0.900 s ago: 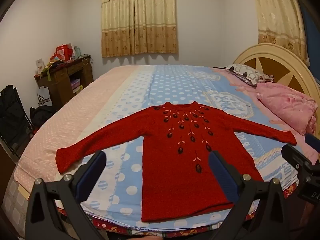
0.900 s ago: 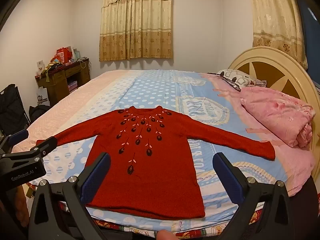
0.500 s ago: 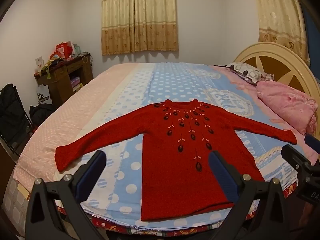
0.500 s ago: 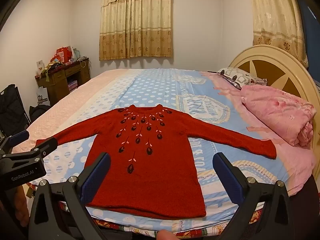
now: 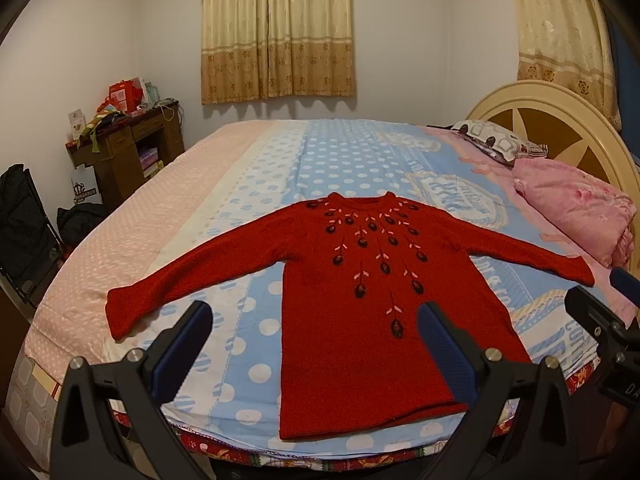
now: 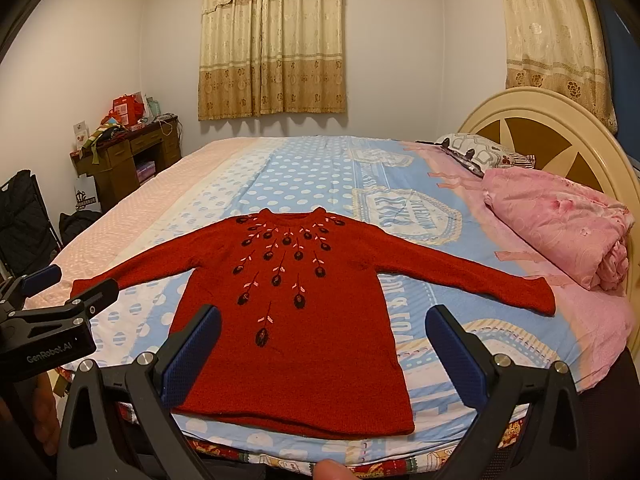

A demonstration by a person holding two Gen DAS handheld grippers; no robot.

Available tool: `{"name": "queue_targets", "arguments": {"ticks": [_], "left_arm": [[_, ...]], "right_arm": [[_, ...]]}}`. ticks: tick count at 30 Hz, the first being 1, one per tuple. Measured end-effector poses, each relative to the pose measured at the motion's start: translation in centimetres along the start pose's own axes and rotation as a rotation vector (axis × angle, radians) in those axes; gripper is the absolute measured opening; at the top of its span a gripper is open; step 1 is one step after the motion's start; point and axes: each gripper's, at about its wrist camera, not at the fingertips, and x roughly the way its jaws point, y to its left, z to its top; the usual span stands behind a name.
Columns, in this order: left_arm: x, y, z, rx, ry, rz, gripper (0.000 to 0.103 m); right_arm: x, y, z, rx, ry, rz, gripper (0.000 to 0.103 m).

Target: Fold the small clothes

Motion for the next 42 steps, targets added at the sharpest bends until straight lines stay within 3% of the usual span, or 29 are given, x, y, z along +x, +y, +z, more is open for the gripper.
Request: {"name": "queue_targets", "arguments": {"ticks": [42], "left_arm": [[0.27, 0.38, -0.04, -0.004, 0.001, 0.003, 0.103]], "right_arm": [[0.59, -0.22, -0.44, 0.001, 0.015, 0.005, 0.102]]}}
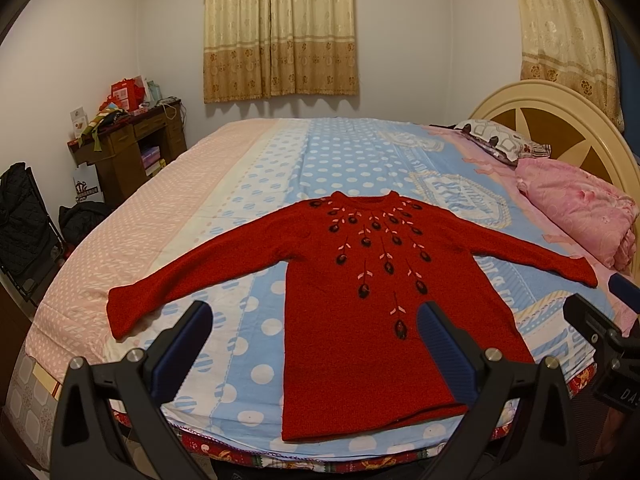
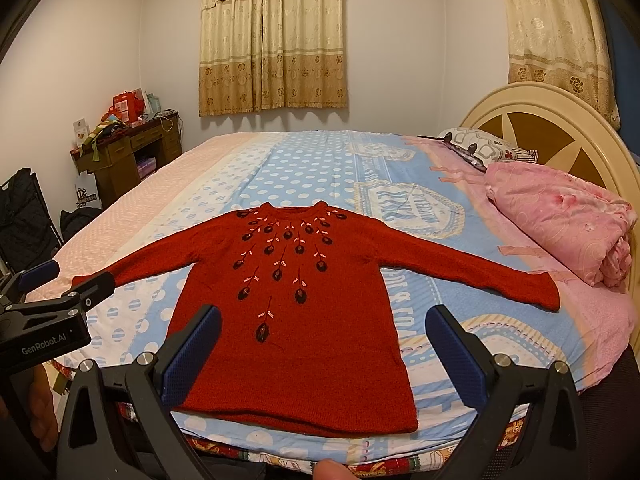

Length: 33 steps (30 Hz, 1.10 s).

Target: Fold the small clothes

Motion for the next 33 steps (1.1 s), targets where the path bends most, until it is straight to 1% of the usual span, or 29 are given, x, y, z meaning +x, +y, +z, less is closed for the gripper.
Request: {"name": "queue_targets", "arguments": {"ticks": [17, 23, 28, 31, 33], "left_arm": [[0.0, 0.0, 0.0, 0.001, 0.001, 0.001, 0.103], [0.2, 0.5, -0.2, -0.005, 0.004, 0.008, 0.103], [1.3, 0.8, -0.5, 0.003, 0.017, 0.025, 0.103], [2.1, 0.7, -0.5, 0.01, 0.025, 0.044, 0.103], [2.6, 0.9, -0.6, 0.009, 0.027, 0.042, 0.103]], "right_arm": [[0.2, 0.3, -0.3, -0.003, 0.002, 0.002, 0.102], [0.3, 0.3, -0.4, -0.004, 0.007, 0.001, 0.102], [1.6, 0.0, -0.9, 0.009, 0.017, 0.013, 0.102], [2.5, -0.6, -1.2, 0.025, 0.023, 0.046, 0.102], [3.4, -1.2, -1.3, 0.041, 0.033, 0.069, 0.102]]}}
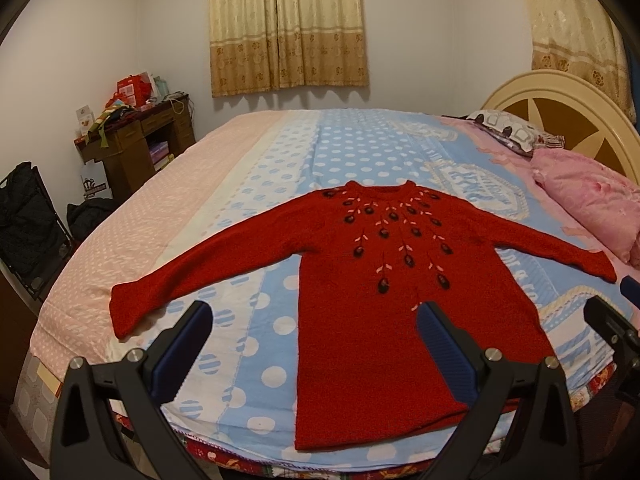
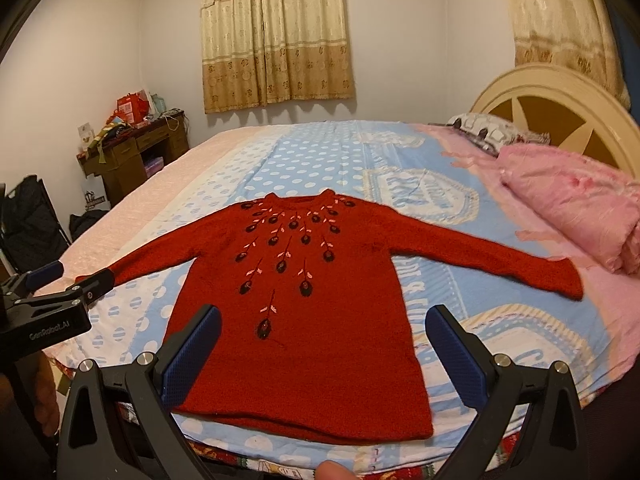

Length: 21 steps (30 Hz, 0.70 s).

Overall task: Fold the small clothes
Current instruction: 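Move the right gripper to the sweater sleeve cuff and grasp it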

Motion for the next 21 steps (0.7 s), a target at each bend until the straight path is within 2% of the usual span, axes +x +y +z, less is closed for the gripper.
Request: {"name": "queue_targets", "arguments": {"ticks": [3, 8, 12, 14, 18, 21], "left_arm": [[1.0, 0.1, -0.1, 0.013, -0.002, -0.001, 0.103], [3.3, -0.4, -0.1, 0.046, 0.026, -0.033, 0.103], [5.9, -1.0, 0.3, 0.097, 0.055, -0.039, 0.103], [7.0, -1.1, 0.6, 0.117, 0.06, -0.034, 0.103], [9.3, -0.7, 1.3, 0.143, 0.055, 0.004, 0.103], [11.2, -0.1, 1.7, 0.145, 0.057, 0.043, 0.103]], "right_arm": [[1.7, -1.9, -0.2, 0.044, 0.028, 0.021, 0.102], [4.1, -6.8, -0.4, 0.143, 0.036, -0.03, 0.102], [5.9, -12.2, -0.8, 0.216, 0.051, -0.137, 0.102], [6.1, -16.1, -1.1, 0.302, 0.048, -0.183, 0.102], [5.6, -22.6, -1.1, 0.404, 0.024, -0.307, 0.094], [5.5, -26.2, -1.0, 0.454, 0.037, -0.367, 0.091]]}}
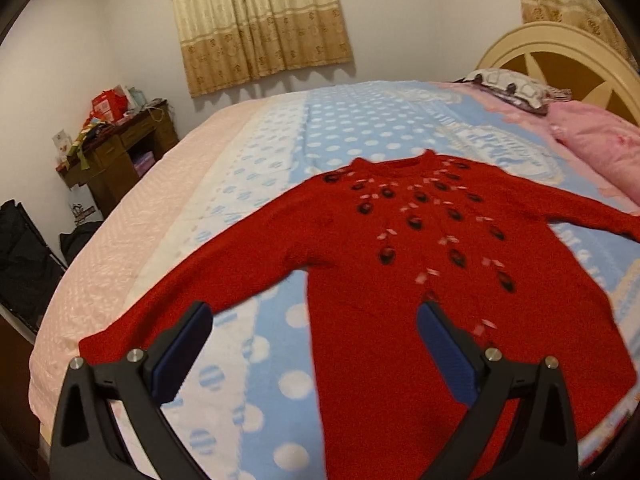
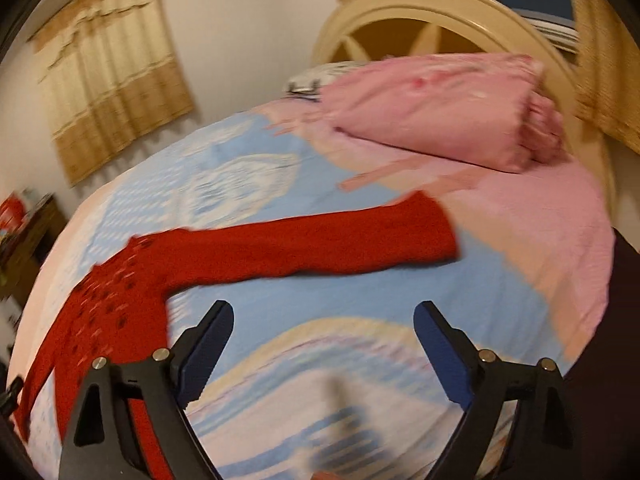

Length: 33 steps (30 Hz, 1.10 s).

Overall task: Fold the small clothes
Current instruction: 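Move the right gripper to the sweater sleeve cuff and grasp it, then lift the sleeve with the right gripper and fold it across the sweater body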

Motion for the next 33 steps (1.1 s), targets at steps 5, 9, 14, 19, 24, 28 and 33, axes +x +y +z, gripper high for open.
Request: {"name": "queue_targets", "arguments": {"ticks": [5, 9, 14, 19, 24, 28, 33], "left_arm": [[2.3, 0.5, -0.1, -0.015, 0.035, 0.025, 0.103], [3.6, 0.4, -0.4, -0.011, 0.057, 0.04, 0.103], [4.2, 0.6, -0.7, -0.024, 0.072, 0.033, 0.103], [4.3, 0.9, -0.6, -0.041, 0.062, 0.027, 0.103], [4.5, 1.6, -0.6, -0.071, 0.054, 0.013, 0.103], [4.7, 2.2, -0.6, -0.09, 0.054, 0.01, 0.103], [5.2, 3.0, -0.5, -0.127, 0.082, -0.034, 0.103]], "right_arm": [[2.6, -4.4, 2.0, 0.123, 0.052, -0.002, 0.079], [5.5, -7.2, 3.1, 0.27, 0.124, 0.055, 0.075], [7.6, -7.7, 3.8, 0.315, 0.133, 0.006, 0.075], [9.1, -7.8, 5.0, 0.29, 0.11, -0.059, 0.052], [10.6, -8.8, 5.8, 0.301, 0.1, -0.069, 0.018], [10.2, -7.4, 6.7, 0.246, 0.069, -0.057, 0.014], [8.5, -2.5, 8.5, 0.117, 0.013, -0.003, 0.014]]}}
